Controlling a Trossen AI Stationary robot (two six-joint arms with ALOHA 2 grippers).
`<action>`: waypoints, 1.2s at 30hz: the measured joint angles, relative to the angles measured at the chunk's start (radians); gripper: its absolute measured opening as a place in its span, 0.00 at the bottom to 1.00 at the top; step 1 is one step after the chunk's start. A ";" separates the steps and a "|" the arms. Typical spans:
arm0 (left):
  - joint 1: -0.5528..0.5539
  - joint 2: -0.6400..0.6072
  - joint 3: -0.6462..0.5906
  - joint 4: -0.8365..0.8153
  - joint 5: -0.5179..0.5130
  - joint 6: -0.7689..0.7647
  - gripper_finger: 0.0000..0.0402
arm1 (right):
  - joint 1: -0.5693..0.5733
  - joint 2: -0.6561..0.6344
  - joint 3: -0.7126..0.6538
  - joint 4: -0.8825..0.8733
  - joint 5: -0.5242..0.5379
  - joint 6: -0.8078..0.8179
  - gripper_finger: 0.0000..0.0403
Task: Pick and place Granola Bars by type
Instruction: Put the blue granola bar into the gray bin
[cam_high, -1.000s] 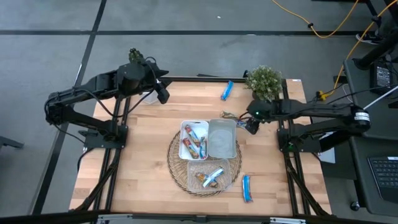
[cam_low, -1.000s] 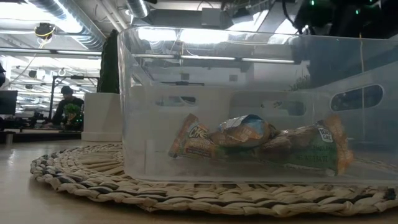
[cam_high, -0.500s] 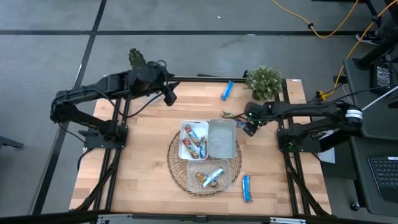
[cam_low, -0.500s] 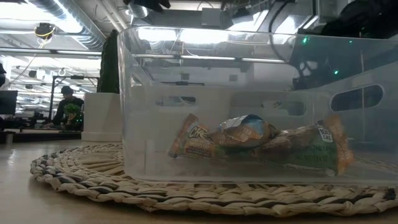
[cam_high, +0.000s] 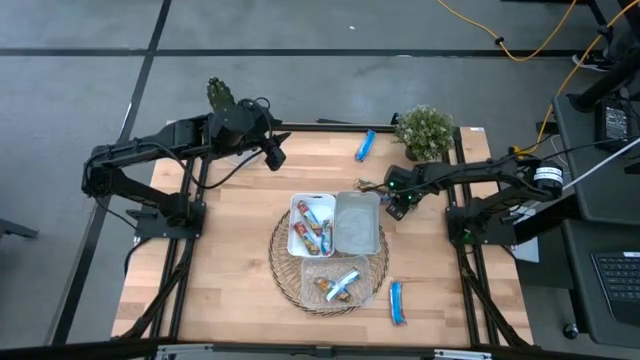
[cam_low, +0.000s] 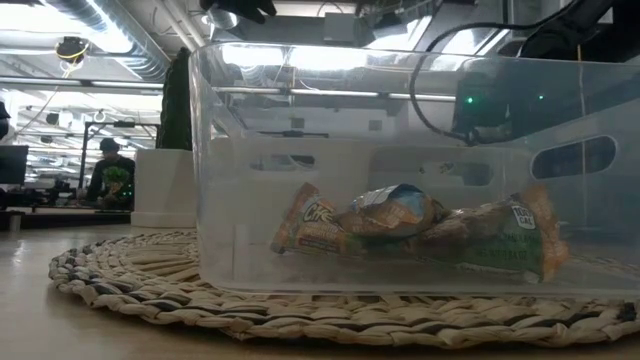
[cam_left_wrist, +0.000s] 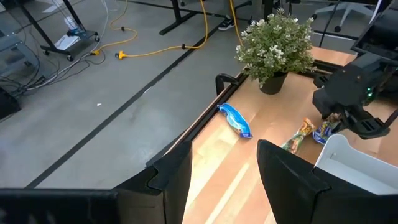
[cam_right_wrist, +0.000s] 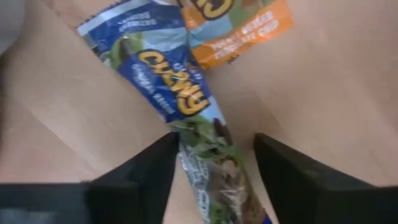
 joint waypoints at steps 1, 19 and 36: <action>0.000 0.000 0.000 0.000 0.000 0.000 0.43 | 0.000 0.000 0.005 -0.004 -0.006 0.000 0.49; 0.000 0.000 0.000 -0.006 0.003 0.028 0.43 | 0.001 -0.188 0.267 -0.374 -0.037 0.055 0.13; 0.000 0.000 0.000 -0.007 0.006 0.060 0.43 | 0.001 -0.343 0.381 -0.325 0.003 0.057 0.07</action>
